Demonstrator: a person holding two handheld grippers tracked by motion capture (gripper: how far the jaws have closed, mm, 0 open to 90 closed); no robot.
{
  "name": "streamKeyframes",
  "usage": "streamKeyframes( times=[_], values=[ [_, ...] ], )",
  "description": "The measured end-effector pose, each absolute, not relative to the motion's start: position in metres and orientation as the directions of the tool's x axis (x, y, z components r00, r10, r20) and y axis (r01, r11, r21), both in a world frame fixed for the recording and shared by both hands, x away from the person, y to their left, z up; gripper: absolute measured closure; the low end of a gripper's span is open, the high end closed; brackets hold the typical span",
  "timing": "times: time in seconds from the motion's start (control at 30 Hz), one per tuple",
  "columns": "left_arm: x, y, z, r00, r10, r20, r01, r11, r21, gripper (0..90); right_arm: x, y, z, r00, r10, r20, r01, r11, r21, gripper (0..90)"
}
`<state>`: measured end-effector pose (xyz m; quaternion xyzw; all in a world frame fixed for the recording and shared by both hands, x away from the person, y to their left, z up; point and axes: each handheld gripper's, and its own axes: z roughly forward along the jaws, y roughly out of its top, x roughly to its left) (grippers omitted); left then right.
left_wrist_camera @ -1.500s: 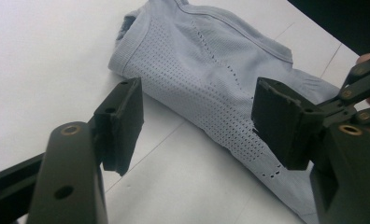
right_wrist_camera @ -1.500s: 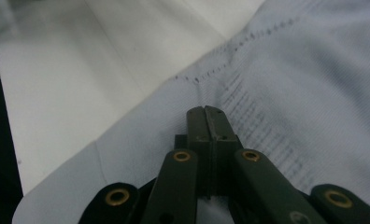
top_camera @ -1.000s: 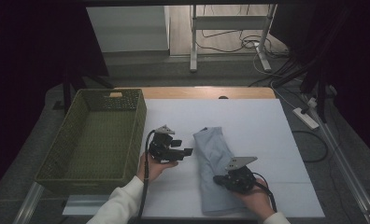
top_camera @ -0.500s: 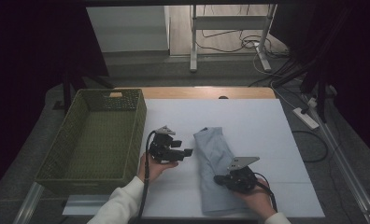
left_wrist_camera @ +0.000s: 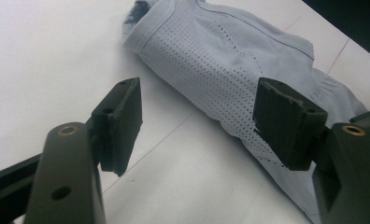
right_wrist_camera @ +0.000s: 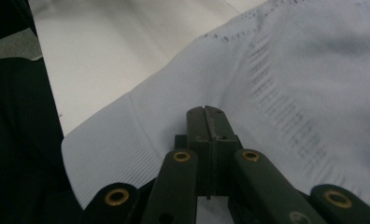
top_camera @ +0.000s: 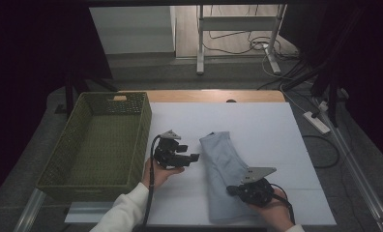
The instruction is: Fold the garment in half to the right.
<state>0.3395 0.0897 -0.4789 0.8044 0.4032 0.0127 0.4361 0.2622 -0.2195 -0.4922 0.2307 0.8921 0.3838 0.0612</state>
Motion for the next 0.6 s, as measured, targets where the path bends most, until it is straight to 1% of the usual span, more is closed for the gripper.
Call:
streamKeyframes(
  times=[0.13,0.23,0.43,0.6],
  values=[
    [0.34,0.09,-0.479,0.672,0.662,-0.333,0.64,-0.292,0.711,33.5,0.256,-0.226,-0.489,-0.888,0.455,0.07,0.364,0.601,0.711,89.7],
    [0.341,0.09,-0.48,0.671,0.662,-0.333,0.641,-0.294,0.709,33.5,0.252,-0.224,-0.503,-0.896,0.442,0.039,0.36,0.673,0.646,89.7],
    [0.34,0.089,-0.48,0.672,0.663,-0.329,0.64,-0.298,0.708,33.3,0.256,-0.227,-0.508,-0.886,0.457,0.082,0.396,0.651,0.647,89.8],
    [0.341,0.09,-0.48,0.67,0.665,-0.332,0.642,-0.294,0.708,33.3,0.257,-0.227,-0.508,-0.889,0.452,0.077,0.39,0.656,0.647,89.8]
  ],
)
